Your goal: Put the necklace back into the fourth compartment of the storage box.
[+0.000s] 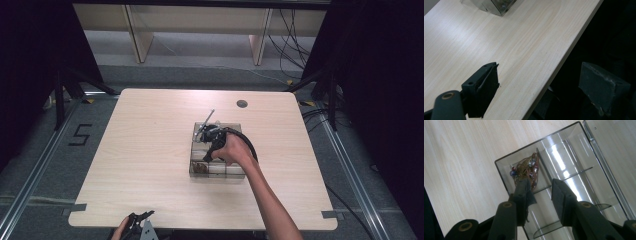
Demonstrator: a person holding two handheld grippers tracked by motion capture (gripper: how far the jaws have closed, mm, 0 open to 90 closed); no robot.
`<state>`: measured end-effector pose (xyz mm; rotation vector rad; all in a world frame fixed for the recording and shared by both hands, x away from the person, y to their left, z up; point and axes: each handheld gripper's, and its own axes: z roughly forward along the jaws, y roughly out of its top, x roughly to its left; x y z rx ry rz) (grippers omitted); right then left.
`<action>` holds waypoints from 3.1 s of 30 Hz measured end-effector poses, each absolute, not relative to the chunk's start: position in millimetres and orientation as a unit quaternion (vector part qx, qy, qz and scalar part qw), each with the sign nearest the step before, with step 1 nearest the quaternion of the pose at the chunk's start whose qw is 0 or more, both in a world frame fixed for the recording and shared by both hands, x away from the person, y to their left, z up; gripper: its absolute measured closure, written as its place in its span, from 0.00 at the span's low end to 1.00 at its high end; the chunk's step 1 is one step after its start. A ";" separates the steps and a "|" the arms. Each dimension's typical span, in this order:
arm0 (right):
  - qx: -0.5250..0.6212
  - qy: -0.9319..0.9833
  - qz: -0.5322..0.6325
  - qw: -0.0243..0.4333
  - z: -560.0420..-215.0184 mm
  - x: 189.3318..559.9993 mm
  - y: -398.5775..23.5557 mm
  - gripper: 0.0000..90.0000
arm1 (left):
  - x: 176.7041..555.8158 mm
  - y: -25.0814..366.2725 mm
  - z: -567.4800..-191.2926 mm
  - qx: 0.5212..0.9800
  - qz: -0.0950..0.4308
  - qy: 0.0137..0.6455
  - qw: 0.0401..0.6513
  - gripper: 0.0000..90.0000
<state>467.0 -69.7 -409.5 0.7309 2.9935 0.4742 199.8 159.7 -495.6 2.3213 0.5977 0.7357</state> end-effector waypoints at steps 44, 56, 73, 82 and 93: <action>0.246 0.945 0.213 0.016 -388.5 429.0 -125.8 0.52 | 202.2 160.8 -498.0 0.884 0.275 0.231 0.299 0.17; 0.248 0.943 0.222 0.020 -389.4 423.9 -132.6 0.46 | 202.9 161.5 -498.7 0.880 0.274 0.237 0.306 0.17; 0.278 0.931 0.236 0.022 -392.3 410.4 -144.5 0.33 | 203.0 161.3 -499.1 0.882 0.274 0.237 0.302 0.17; 0.276 0.928 0.249 0.035 -393.3 406.3 -152.7 0.30 | 203.1 161.0 -499.5 0.882 0.274 0.238 0.301 0.17; 0.266 0.929 0.254 0.040 -395.5 400.3 -158.4 0.30 | 203.4 160.5 -500.5 0.881 0.275 0.238 0.302 0.17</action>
